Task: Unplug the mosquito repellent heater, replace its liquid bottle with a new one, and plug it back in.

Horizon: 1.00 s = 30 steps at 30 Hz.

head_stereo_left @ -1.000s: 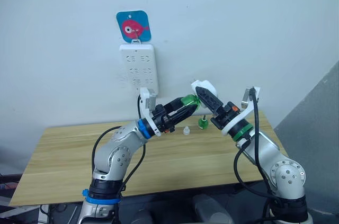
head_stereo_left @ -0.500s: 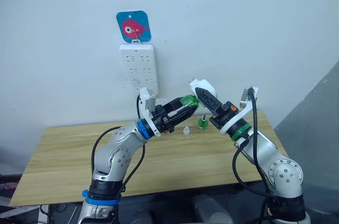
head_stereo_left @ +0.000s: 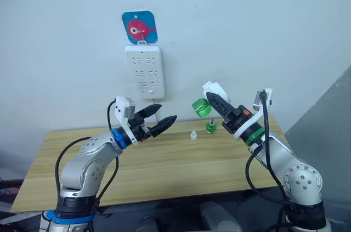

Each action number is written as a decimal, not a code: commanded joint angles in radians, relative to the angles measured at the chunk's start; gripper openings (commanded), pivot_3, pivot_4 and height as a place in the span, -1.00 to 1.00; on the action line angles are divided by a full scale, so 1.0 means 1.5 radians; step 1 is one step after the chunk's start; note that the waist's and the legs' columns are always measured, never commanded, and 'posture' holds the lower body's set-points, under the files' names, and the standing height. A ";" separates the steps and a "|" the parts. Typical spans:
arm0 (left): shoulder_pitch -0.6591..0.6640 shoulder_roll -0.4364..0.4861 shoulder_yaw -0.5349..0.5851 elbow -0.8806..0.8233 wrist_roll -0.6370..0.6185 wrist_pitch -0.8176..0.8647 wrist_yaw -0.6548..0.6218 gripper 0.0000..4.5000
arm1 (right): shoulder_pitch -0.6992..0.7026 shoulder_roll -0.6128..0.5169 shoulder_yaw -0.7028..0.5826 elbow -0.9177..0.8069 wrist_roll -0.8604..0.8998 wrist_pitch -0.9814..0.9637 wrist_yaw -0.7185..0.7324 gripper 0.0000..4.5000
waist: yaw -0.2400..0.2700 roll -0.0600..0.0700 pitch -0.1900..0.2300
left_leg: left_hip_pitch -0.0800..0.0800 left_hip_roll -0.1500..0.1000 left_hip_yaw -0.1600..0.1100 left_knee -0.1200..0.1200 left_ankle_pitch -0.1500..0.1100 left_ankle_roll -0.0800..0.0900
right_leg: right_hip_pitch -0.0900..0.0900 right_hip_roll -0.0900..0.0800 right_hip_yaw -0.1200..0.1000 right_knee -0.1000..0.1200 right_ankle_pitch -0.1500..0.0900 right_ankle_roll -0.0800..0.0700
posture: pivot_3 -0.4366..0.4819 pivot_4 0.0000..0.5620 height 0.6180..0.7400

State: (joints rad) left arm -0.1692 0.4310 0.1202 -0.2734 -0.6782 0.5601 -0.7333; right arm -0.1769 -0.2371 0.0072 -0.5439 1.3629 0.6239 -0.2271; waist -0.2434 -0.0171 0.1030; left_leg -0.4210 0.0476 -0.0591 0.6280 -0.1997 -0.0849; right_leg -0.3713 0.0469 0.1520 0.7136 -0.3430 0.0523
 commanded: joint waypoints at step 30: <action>-0.148 0.243 0.106 0.261 0.056 -0.042 -0.168 1.00 | -0.099 -0.262 0.134 -0.141 -0.480 0.060 0.288 0.37 | 0.016 -0.004 0.002 | -0.003 0.000 -0.002 -0.001 0.000 0.000 | -0.003 -0.001 -0.003 0.001 -0.003 -0.001 | -0.49 -0.71 1.00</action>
State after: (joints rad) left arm -0.3574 0.7833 0.2895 0.0919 -0.6186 0.5282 -0.9677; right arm -0.2994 -0.6192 0.2001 -0.7102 0.6831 0.7295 0.1798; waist -0.2191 -0.0234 0.1063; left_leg -0.4250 0.0470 -0.0622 0.6262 -0.2001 -0.0851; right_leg -0.3749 0.0459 0.1478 0.7147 -0.3469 0.0503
